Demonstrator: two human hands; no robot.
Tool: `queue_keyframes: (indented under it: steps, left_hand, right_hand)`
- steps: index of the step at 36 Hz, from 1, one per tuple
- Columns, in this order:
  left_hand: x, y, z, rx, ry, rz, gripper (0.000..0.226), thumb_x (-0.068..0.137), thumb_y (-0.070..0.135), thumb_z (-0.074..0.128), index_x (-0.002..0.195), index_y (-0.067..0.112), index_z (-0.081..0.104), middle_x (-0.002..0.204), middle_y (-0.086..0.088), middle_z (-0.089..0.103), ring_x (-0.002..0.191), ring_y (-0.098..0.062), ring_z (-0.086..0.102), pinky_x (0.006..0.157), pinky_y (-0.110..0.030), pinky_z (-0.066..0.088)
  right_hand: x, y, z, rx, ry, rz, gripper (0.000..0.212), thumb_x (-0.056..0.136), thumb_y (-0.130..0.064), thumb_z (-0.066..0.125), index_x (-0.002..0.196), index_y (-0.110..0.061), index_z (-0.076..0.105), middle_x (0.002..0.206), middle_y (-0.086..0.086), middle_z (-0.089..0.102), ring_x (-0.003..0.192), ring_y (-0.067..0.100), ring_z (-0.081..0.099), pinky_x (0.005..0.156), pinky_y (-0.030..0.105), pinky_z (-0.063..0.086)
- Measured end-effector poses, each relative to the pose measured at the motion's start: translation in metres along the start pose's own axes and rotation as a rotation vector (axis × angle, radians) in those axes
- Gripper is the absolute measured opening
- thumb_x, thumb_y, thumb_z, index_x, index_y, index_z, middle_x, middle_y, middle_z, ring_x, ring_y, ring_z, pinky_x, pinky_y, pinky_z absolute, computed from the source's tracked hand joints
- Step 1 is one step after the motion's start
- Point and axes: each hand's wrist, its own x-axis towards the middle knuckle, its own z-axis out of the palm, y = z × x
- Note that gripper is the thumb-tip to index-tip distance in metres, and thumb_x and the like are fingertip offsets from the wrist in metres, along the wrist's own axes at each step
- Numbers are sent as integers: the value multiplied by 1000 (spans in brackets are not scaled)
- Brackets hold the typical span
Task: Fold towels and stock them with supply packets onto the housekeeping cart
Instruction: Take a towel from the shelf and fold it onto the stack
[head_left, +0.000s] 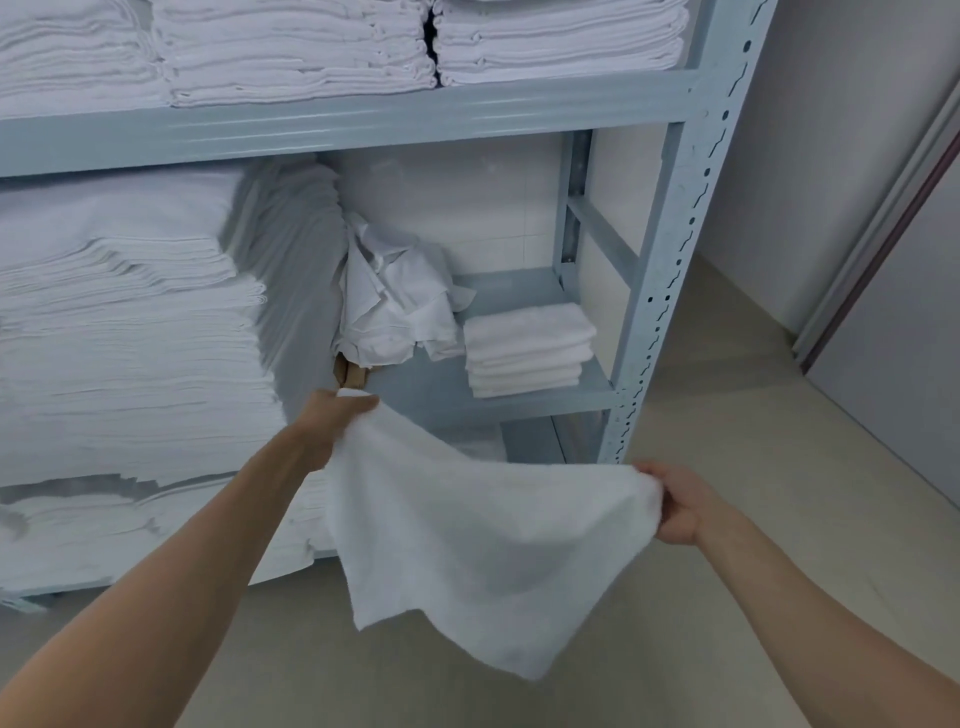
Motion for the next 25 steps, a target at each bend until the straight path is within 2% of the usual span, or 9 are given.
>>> queue_keyframes:
  steps: [3, 5, 7, 9, 12, 15, 17, 21, 25]
  left_hand:
    - [4, -3, -7, -52, -20, -88, 39, 88, 3, 70, 122, -12, 58, 116, -24, 63, 98, -35, 61, 91, -49, 52]
    - [6, -4, -9, -86, -77, -120, 26, 90, -3, 65, 115, -12, 60, 119, -24, 62, 94, -35, 63, 84, -47, 52]
    - [9, -6, -11, -115, -139, -112, 10, 91, -9, 60, 101, -10, 62, 119, -24, 61, 83, -31, 65, 79, -45, 53]
    - [15, -8, -12, -104, -130, -81, 20, 91, -12, 58, 110, -16, 59, 124, -26, 59, 85, -30, 65, 89, -45, 51]
    - [22, -10, -10, -69, -110, -44, 43, 91, -13, 58, 133, -14, 51, 135, -28, 55, 109, -37, 59, 106, -44, 43]
    - [25, -11, -5, 43, -150, 20, 40, 92, -13, 56, 131, -6, 58, 134, -24, 57, 98, -28, 61, 99, -35, 45]
    - [26, -12, 0, 201, -138, 113, 37, 94, -13, 54, 127, -1, 63, 131, -22, 60, 93, -23, 60, 94, -31, 46]
    - [24, -13, 11, 498, -113, 336, 35, 96, -3, 53, 123, 13, 70, 133, -15, 60, 110, -25, 57, 95, -30, 42]
    - [30, -11, 19, 684, -122, 432, 37, 97, 3, 57, 128, 20, 67, 135, -15, 60, 125, -26, 55, 97, -29, 37]
  right_hand:
    - [2, -9, -12, 121, 83, -72, 20, 96, -15, 55, 110, -2, 62, 80, 15, 73, 83, 32, 61, 93, 43, 48]
    - [1, -12, -18, 157, 125, -122, 17, 97, -18, 57, 105, -3, 61, 66, 12, 71, 80, 30, 60, 88, 43, 49]
    - [0, -14, -22, 163, 164, -170, 20, 96, -19, 60, 110, -5, 61, 86, 13, 71, 87, 29, 60, 90, 43, 49]
    - [0, -16, -24, 147, 203, -192, 22, 94, -17, 64, 113, -7, 61, 103, 13, 63, 84, 27, 59, 93, 44, 48]
    - [1, -19, -28, 77, 245, -223, 25, 91, -13, 66, 115, -4, 63, 100, 15, 62, 84, 28, 58, 87, 47, 51]
    - [1, -24, -30, 43, 267, -279, 36, 88, -9, 69, 124, -2, 64, 106, 14, 63, 93, 27, 58, 97, 51, 50]
    - [-2, -29, -28, 18, 251, -315, 33, 89, -8, 69, 122, -4, 66, 108, 13, 65, 94, 26, 60, 94, 47, 52]
    - [-5, -40, -21, -110, 245, -421, 22, 93, -4, 58, 109, -12, 69, 111, 8, 64, 87, 18, 58, 73, 29, 49]
    - [-5, -51, -19, -277, 272, -491, 26, 92, -5, 54, 105, -15, 74, 109, 2, 65, 98, 16, 54, 78, 27, 44]
